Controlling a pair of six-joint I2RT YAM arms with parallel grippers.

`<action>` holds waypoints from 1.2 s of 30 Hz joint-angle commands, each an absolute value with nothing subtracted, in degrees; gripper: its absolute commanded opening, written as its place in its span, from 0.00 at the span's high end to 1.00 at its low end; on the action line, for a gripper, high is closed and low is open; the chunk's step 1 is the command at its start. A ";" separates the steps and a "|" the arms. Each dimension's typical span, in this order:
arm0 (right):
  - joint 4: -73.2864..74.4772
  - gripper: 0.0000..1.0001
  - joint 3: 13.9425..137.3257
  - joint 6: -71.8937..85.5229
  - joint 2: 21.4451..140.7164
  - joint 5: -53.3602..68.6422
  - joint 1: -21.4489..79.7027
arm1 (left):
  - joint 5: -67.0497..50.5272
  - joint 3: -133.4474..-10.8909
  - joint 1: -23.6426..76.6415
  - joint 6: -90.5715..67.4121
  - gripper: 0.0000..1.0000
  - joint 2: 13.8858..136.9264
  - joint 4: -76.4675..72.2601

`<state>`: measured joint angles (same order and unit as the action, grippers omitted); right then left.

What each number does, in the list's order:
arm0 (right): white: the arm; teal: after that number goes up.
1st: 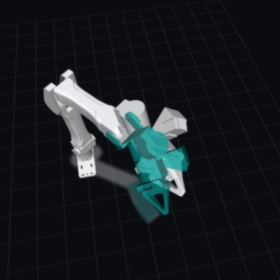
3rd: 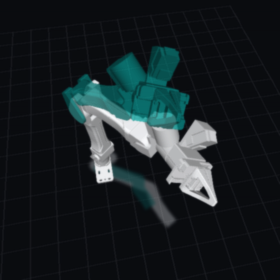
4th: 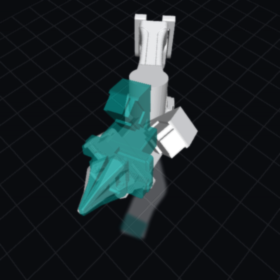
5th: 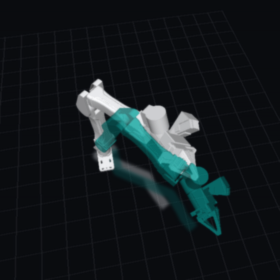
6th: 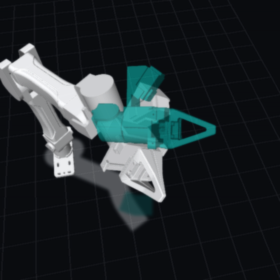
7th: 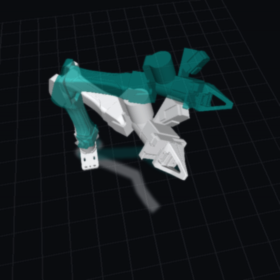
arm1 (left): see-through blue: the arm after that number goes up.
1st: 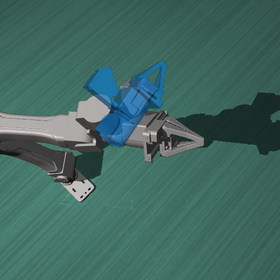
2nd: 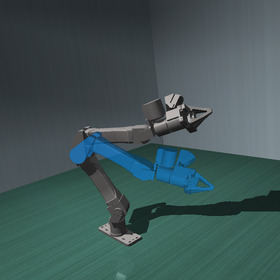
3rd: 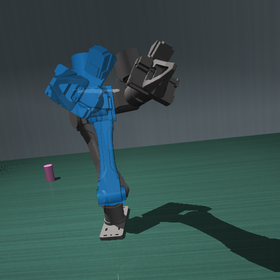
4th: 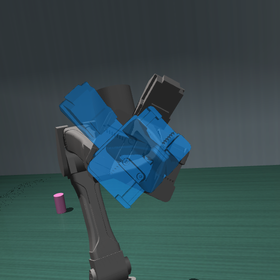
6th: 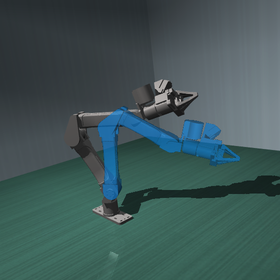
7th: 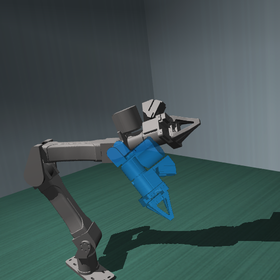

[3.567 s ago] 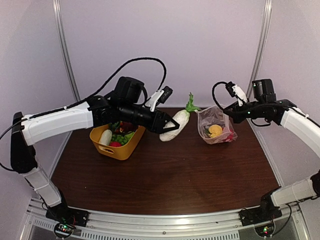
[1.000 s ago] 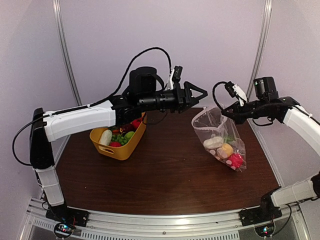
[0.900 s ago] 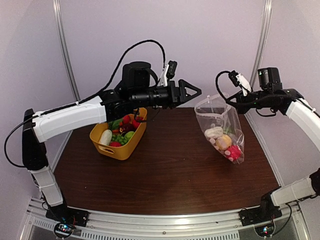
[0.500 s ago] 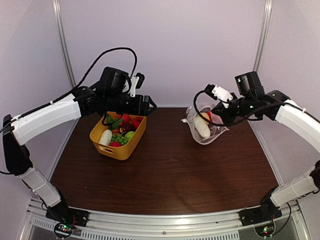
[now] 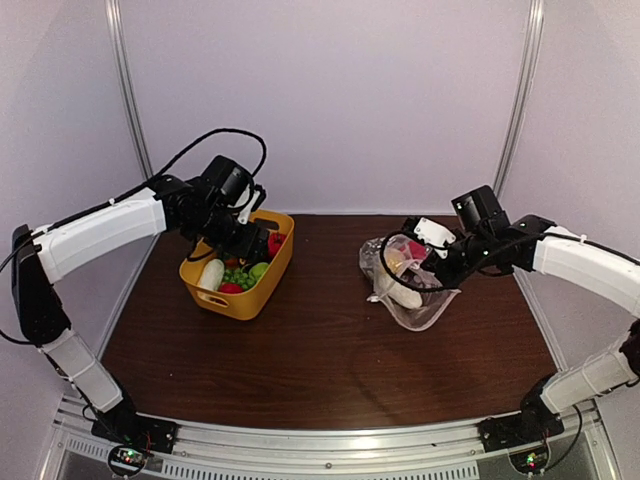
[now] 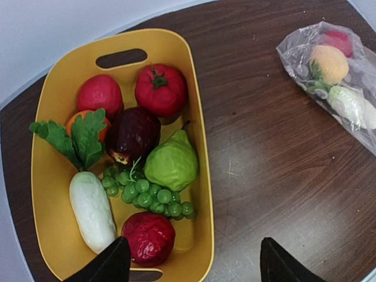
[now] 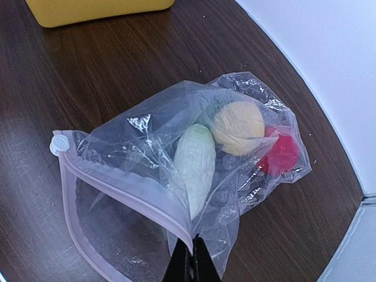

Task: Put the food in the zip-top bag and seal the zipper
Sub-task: Adjust the zipper on the food storage bag, then pick up the fake fruit from the bin.

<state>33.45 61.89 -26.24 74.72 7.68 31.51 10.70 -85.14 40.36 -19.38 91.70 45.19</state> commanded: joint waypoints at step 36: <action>22.59 1.00 52.29 -23.64 69.78 11.72 29.97 | 4.24 -89.19 28.21 -13.13 0.55 112.96 58.33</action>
<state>23.40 52.88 -24.05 69.87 10.90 30.33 4.08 -87.09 28.38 -13.58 112.95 56.05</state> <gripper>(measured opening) 0.003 0.630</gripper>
